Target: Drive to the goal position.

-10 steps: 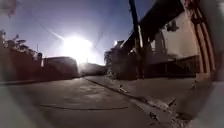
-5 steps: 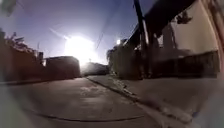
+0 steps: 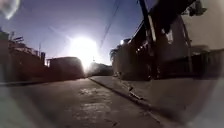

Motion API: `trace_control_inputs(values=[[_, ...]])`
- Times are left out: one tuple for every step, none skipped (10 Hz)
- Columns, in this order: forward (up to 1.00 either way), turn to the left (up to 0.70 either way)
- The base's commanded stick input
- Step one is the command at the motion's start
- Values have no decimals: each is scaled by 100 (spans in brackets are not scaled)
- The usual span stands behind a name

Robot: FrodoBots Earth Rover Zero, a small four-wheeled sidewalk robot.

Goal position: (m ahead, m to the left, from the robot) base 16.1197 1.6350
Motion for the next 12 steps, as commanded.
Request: trace_control_inputs(values=[[100, 0], [100, 0], [100, 0], [100, 0], [100, 0], [100, 0], [100, 4], [100, 14], [100, 17], [100, 18], [100, 19], [100, 20]])
